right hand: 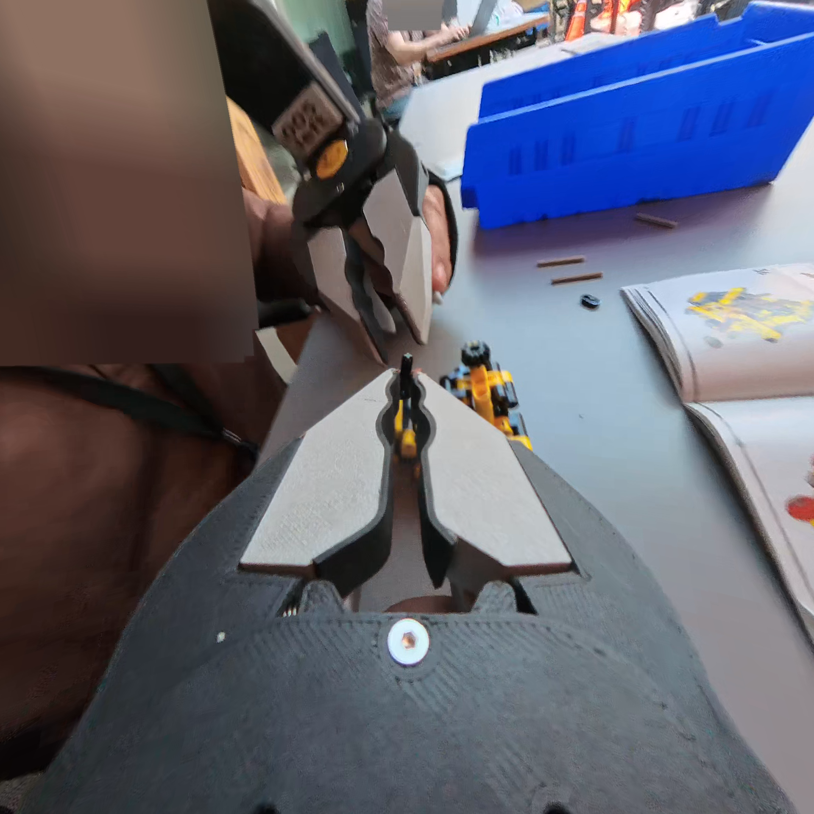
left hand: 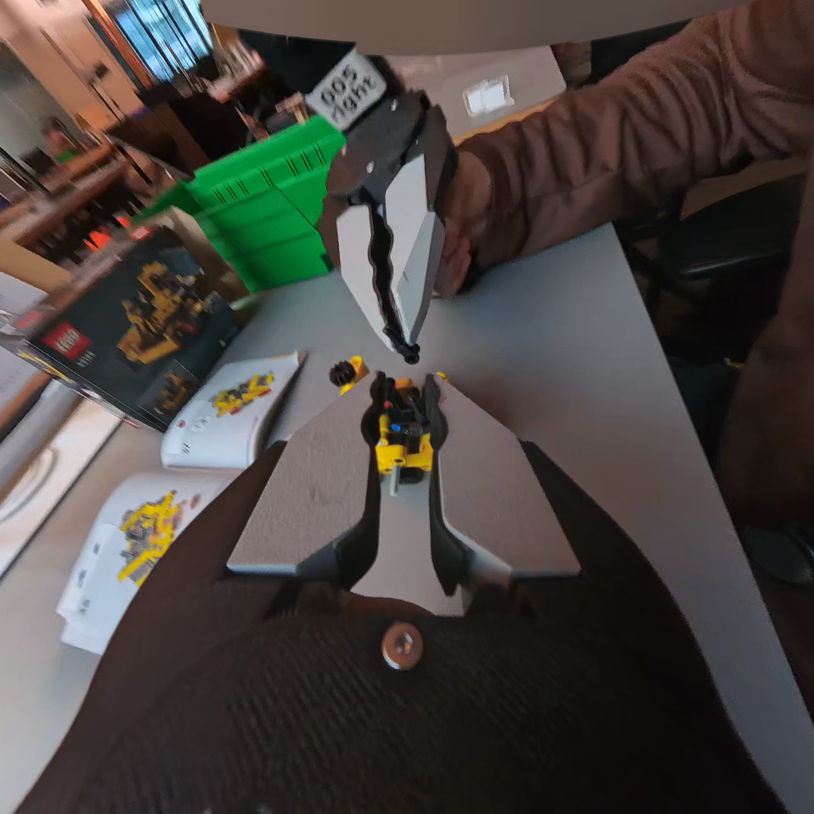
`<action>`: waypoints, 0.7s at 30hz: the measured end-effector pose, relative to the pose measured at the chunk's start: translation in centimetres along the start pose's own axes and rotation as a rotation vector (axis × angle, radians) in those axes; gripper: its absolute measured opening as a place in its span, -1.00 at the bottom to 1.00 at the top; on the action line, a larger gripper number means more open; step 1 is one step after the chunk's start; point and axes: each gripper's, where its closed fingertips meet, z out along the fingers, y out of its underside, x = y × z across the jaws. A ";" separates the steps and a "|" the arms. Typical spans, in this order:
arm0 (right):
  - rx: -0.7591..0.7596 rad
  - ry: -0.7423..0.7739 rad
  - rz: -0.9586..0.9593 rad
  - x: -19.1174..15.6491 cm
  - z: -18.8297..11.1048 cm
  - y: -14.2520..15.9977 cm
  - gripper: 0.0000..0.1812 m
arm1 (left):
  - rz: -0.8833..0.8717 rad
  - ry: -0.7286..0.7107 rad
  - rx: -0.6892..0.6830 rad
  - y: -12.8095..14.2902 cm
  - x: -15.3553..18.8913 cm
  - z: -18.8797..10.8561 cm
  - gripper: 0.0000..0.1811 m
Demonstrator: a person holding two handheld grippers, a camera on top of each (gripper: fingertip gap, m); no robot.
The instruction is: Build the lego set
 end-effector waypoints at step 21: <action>-0.139 0.055 -0.038 0.8 -0.1 2.2 -0.99 | -0.240 0.086 -0.154 3.0 -0.1 0.4 -0.92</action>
